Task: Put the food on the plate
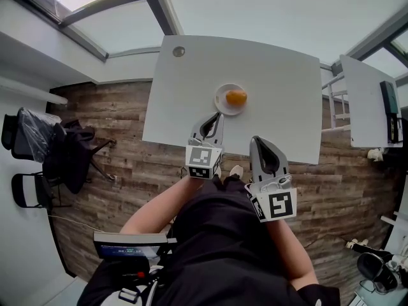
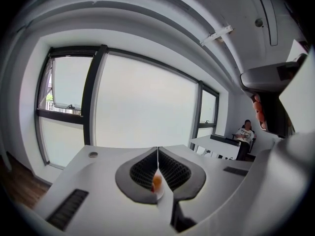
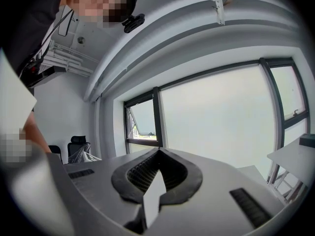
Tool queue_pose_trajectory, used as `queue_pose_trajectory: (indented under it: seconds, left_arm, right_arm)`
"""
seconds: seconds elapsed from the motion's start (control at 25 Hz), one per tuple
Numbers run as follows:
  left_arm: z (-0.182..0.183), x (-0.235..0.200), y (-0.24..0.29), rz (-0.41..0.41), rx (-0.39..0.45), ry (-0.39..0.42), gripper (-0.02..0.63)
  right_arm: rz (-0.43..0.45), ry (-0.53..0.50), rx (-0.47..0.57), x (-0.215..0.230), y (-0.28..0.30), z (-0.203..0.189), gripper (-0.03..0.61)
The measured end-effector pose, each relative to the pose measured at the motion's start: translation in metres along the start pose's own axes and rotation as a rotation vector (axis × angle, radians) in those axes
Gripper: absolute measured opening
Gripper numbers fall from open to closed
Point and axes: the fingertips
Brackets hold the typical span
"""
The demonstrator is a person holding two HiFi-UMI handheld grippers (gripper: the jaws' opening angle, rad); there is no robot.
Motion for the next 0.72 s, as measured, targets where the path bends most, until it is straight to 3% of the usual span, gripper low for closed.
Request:
queue_pose_trajectory:
  seconds: [0.72]
  left_arm:
    - [0.024,-0.007,-0.070,0.092,0.066,-0.056,0.008]
  right_arm:
    - [-0.014,-0.005,0.031,-0.007,-0.013,0.012,-0.003]
Point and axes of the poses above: the fingertips, and each gripper's own axes: y forward along the fingers, x to its right, z out of its top, and after that the axes turned 1 degree about z, right-handed
